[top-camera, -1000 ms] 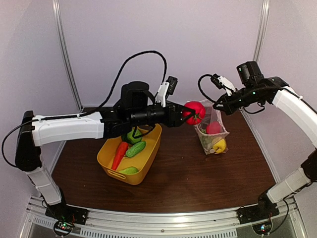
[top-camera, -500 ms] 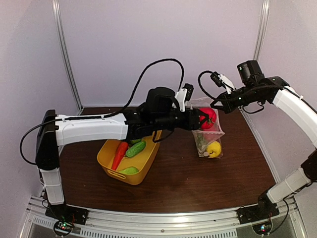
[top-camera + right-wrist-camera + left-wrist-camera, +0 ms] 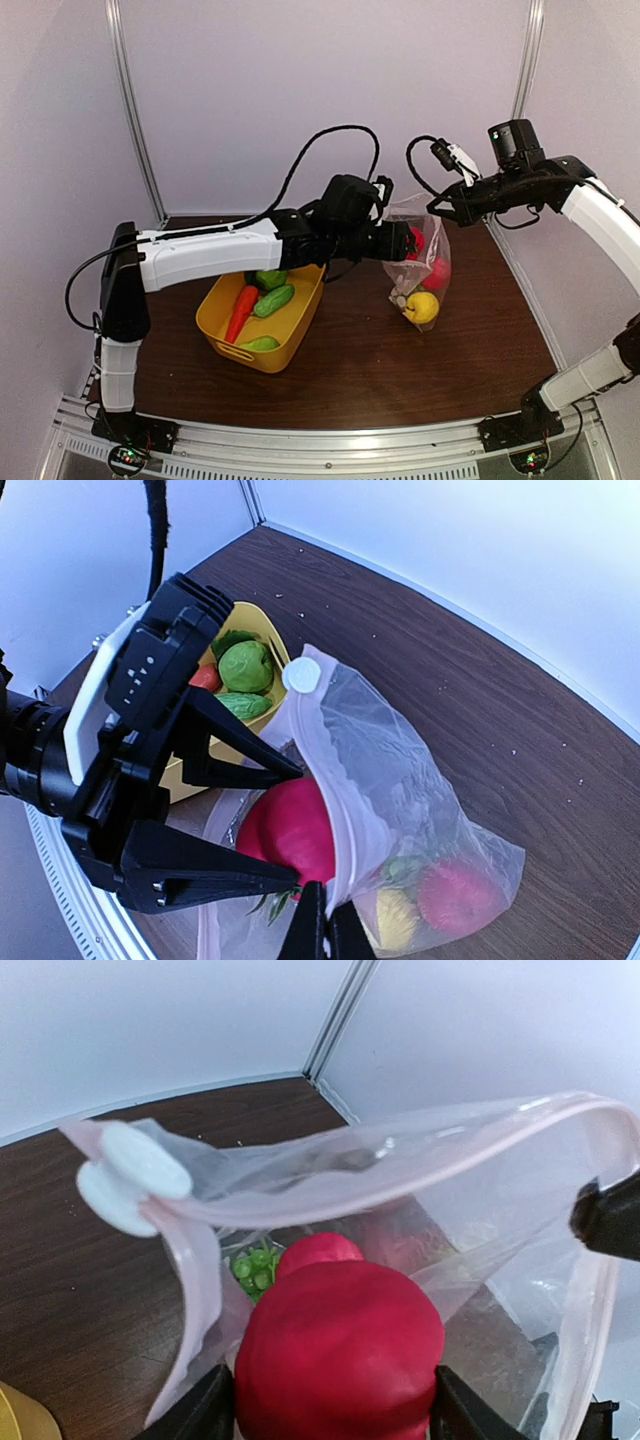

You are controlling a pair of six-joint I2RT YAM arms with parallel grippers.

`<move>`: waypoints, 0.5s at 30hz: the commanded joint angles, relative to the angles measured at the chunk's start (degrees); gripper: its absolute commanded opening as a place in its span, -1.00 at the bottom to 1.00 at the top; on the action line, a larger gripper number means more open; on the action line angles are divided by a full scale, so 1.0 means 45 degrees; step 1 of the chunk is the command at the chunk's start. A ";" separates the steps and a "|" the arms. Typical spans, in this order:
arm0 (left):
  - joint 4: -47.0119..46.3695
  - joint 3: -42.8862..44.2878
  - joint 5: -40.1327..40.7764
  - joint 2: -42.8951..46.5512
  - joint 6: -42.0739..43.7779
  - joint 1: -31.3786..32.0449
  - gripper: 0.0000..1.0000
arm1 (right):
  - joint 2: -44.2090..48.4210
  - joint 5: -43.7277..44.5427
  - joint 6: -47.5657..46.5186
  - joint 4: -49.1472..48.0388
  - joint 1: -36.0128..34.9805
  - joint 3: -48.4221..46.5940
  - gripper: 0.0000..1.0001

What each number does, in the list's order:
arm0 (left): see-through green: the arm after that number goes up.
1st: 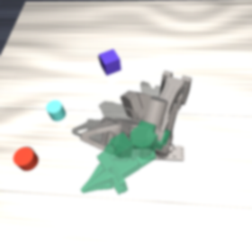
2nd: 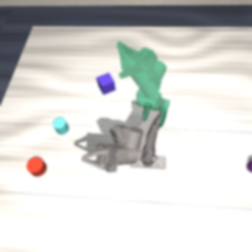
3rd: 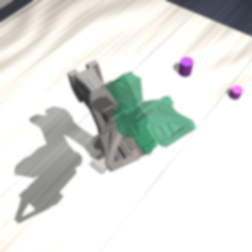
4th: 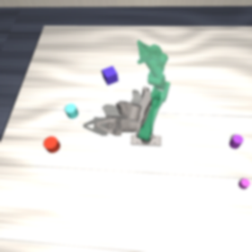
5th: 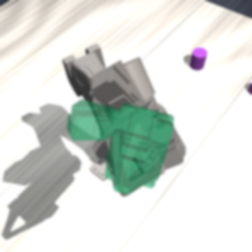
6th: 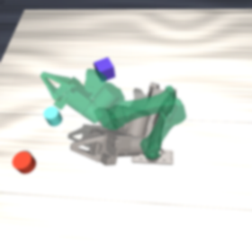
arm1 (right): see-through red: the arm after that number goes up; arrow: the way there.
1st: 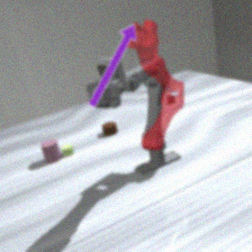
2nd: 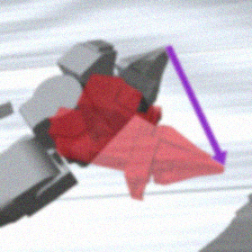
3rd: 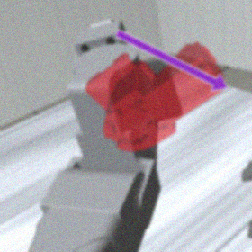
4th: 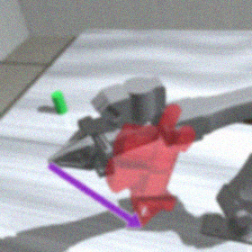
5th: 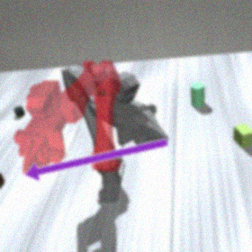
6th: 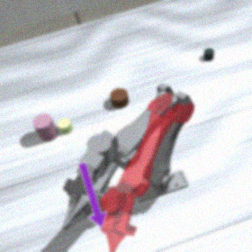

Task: Place the food in the zip-top bag and seal the zipper
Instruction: Place the fake vegetable in the zipper food storage bag.

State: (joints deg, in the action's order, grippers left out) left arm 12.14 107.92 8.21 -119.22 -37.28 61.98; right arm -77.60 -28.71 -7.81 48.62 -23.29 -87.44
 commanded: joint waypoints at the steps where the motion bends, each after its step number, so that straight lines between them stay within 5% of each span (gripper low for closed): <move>1: -0.0156 0.0551 0.0110 0.0031 -0.0031 -0.0036 0.44 | 0.0477 -0.0192 0.0159 -0.0392 -0.0078 0.0111 -1.00; 5: -0.0763 0.0450 -0.0271 0.0415 0.0424 -0.0003 0.61 | 0.0323 -0.0059 0.0162 -0.0428 -0.0079 0.0112 -1.00; 7: -0.0763 0.0490 -0.0558 0.0606 0.0587 0.0012 0.91 | 0.0340 -0.0010 0.0208 -0.0515 -0.0078 0.0216 -1.00; 15: -0.1801 -0.1330 -0.1117 0.3192 0.1898 0.0290 0.95 | 0.0013 0.1215 -0.0255 -0.0473 -0.0079 0.0060 -1.00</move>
State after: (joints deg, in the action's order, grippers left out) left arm 9.67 105.19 4.62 -114.24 -33.43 62.28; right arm -77.08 -27.66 -7.57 48.25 -23.35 -86.26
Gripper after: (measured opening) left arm 0.975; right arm 0.005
